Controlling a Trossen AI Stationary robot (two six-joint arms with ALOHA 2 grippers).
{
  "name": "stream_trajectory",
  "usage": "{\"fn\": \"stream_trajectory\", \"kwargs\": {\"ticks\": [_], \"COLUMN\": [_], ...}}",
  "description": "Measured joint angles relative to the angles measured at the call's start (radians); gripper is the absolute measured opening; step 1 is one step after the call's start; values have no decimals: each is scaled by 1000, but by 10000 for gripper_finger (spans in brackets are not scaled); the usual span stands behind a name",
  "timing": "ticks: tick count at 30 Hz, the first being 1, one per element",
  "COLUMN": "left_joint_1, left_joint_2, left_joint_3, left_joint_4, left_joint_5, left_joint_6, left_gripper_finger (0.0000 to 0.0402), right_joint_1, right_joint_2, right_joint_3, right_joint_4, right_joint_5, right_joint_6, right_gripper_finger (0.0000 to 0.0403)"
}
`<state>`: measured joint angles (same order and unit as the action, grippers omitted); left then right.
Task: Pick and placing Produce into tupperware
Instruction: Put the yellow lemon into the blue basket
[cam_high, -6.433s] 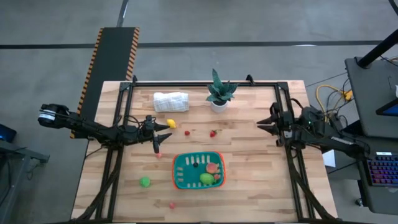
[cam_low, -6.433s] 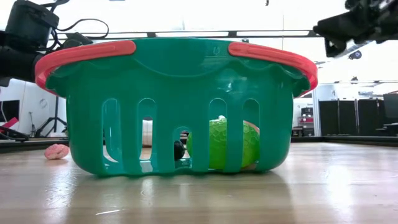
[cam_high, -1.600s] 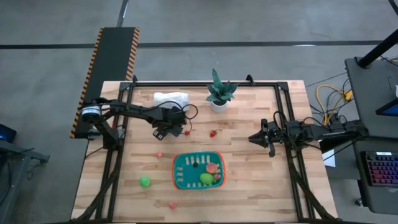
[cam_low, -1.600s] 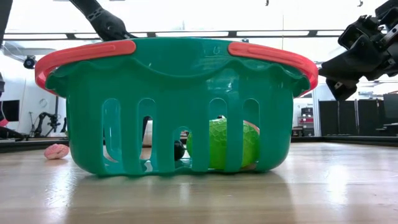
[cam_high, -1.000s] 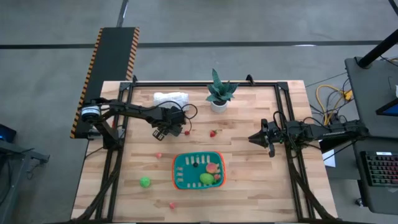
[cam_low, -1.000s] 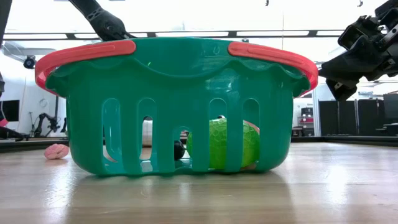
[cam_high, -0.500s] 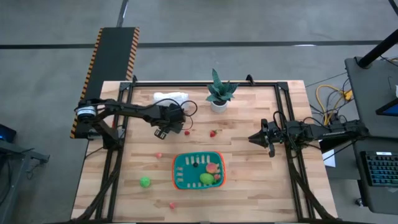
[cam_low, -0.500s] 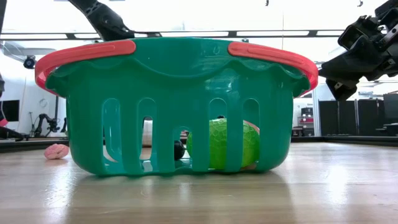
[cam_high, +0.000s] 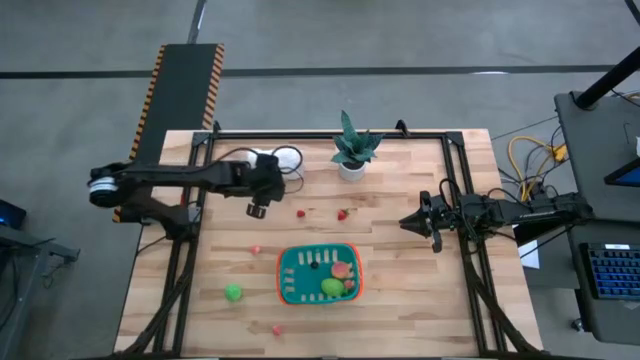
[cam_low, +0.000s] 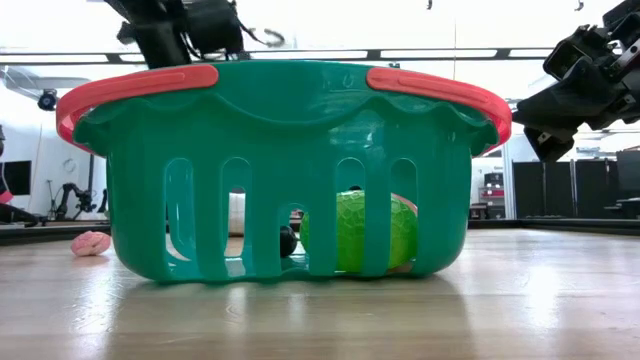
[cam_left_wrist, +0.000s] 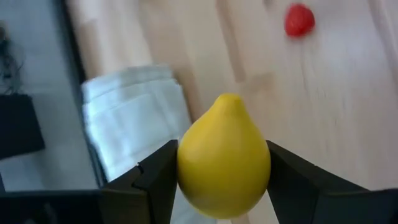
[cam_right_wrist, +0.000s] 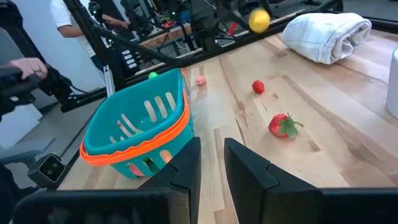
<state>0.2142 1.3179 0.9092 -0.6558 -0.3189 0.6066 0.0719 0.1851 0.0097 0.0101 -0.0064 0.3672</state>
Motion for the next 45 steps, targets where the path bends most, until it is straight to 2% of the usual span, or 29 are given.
{"fn": "stream_trajectory", "kwargs": {"ticks": [8,16,28,35,40,45], "left_joint_1": [0,-1,-3,-8,-8,-7], "left_joint_2": [-184,-373,-673,-804,-924,-1026], "left_joint_3": [-15,-71,-174,-235,-291,-335], "left_joint_4": [-10,-20,-9,-8,-7,52], "left_joint_5": [18,139,235,284,288,318], "left_joint_6": [-142,-305,-453,-539,-576,-603], "left_gripper_finger": [183,183,183,183,183,183], "right_joint_1": [0,0,0,0,0,0], "right_joint_2": [3,8,8,8,8,8], "right_joint_3": [0,-1,0,-1,-1,0], "right_joint_4": [-1,0,0,0,0,0], "right_joint_5": [0,4,8,8,8,8], "right_joint_6": [0,0,0,0,-1,-1], "right_gripper_finger": [63,63,63,63,63,63]}}
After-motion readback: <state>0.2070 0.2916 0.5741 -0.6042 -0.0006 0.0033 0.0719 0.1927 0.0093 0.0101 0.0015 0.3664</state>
